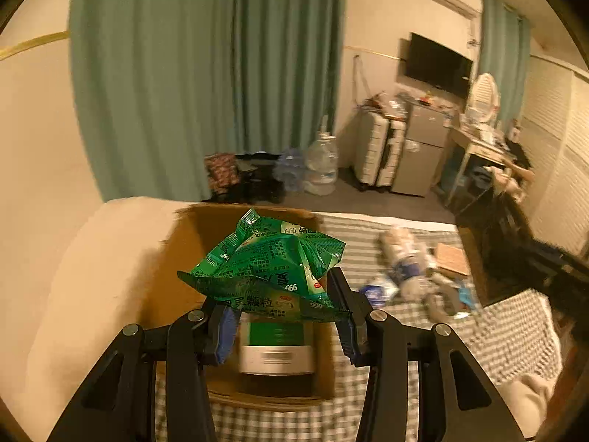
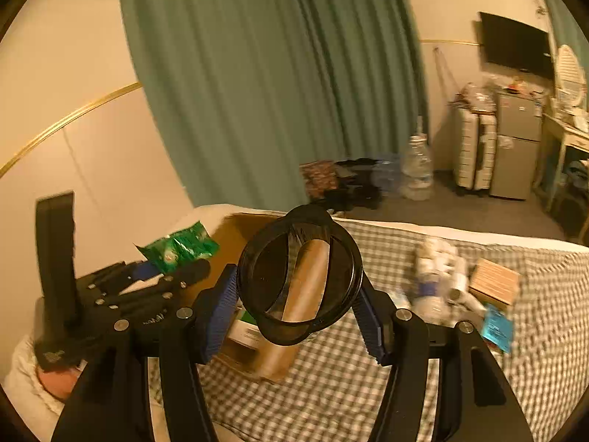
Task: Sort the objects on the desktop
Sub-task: 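Carry the snack bag and tape roll to the cardboard box and release both, then grasp the black hair tie with the left gripper while the right grips the white tape roll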
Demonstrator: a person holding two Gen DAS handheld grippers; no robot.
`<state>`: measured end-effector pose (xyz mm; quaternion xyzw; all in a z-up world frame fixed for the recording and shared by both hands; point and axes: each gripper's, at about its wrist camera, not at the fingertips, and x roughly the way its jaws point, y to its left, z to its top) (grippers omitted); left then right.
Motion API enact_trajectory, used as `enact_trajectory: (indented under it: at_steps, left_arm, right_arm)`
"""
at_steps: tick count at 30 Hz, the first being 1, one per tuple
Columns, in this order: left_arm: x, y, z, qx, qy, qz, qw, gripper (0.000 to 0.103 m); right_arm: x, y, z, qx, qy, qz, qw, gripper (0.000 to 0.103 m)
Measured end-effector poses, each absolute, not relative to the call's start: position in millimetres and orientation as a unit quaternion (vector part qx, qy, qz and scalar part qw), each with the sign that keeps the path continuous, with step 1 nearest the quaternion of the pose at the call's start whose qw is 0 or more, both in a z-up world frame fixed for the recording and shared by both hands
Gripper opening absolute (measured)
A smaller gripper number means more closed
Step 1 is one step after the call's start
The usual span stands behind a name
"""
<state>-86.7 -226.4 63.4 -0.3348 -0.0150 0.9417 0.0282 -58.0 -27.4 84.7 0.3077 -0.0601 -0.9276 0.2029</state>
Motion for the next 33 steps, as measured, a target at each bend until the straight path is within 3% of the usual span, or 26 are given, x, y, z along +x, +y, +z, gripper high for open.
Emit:
enact_trajectory:
  at_steps: [16,18,19,20,21,33]
  left_arm:
    - [-138,-310,-39,-0.420,-0.057,0.906,-0.012,0.046]
    - [-144,-305,-48,-0.420,-0.045,0.906,-0.012,0.050]
    - [-147,-303,-52,-0.422,-0.040,0.906,-0.015,0.062]
    - [-150,-303,-56,-0.426,-0.037,0.904,-0.019,0.078]
    - [-152,-302,-59,-0.431,-0.037,0.901,-0.025,0.083]
    - [-102,-270,-36,-0.429,-0.042,0.902,-0.018,0.085]
  right_arm:
    - [-178,-127,-8,0.412,-0.068,-0.873,0.253,0.060]
    - [-194,-131,-16,0.415,-0.076,-0.871,0.252,0.061]
    - [-202,-132,-20,0.414,-0.088,-0.871,0.247,0.064]
    - [-207,-132,-20,0.415,-0.096,-0.870,0.248,0.073]
    - [-211,-132,-20,0.417,-0.102,-0.869,0.248,0.080]
    - [-159,-70,13,0.390,-0.079,-0.900,0.177,0.080]
